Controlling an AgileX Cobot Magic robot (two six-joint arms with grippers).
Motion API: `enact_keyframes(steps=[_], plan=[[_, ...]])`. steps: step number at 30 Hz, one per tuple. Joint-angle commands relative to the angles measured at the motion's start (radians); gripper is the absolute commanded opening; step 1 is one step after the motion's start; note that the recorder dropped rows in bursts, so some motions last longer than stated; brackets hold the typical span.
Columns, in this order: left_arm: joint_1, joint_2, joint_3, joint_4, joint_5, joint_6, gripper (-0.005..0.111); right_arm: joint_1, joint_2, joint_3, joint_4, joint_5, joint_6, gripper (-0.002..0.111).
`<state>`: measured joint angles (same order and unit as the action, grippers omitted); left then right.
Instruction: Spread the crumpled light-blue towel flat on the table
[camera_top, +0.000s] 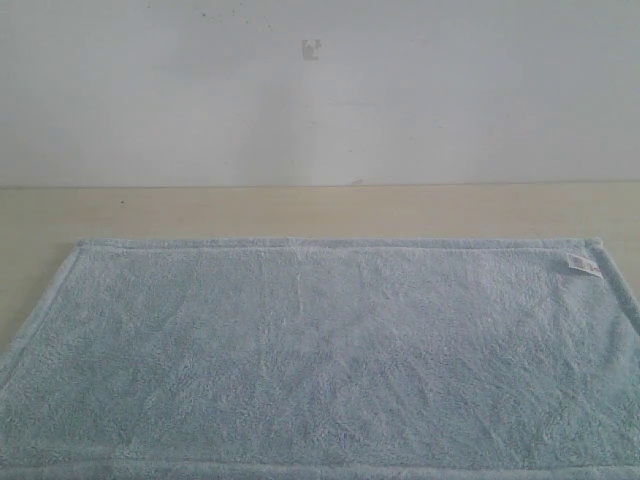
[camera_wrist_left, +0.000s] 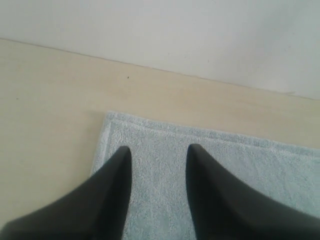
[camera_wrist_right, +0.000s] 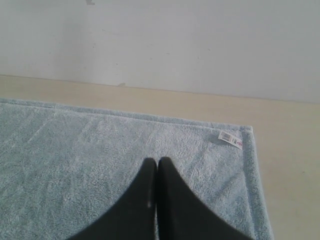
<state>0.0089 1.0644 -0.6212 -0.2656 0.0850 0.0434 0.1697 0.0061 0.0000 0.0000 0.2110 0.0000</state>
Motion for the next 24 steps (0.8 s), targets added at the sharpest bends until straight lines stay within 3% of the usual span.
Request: enact_keyframes(steps=[1, 18, 24], plan=[[-0.008, -0.125, -0.005, -0.005, -0.007, 0.000, 0.035, -0.001, -0.006, 0.000, -0.011, 0.001, -0.006, 0.000], [-0.008, -0.635, 0.006, 0.001, -0.009, 0.016, 0.035, -0.001, -0.006, 0.000, -0.011, 0.001, -0.006, 0.000], [-0.008, -0.777, 0.006, 0.005, 0.208, 0.019, 0.035, -0.001, -0.006, 0.000, -0.011, 0.001, -0.006, 0.000]])
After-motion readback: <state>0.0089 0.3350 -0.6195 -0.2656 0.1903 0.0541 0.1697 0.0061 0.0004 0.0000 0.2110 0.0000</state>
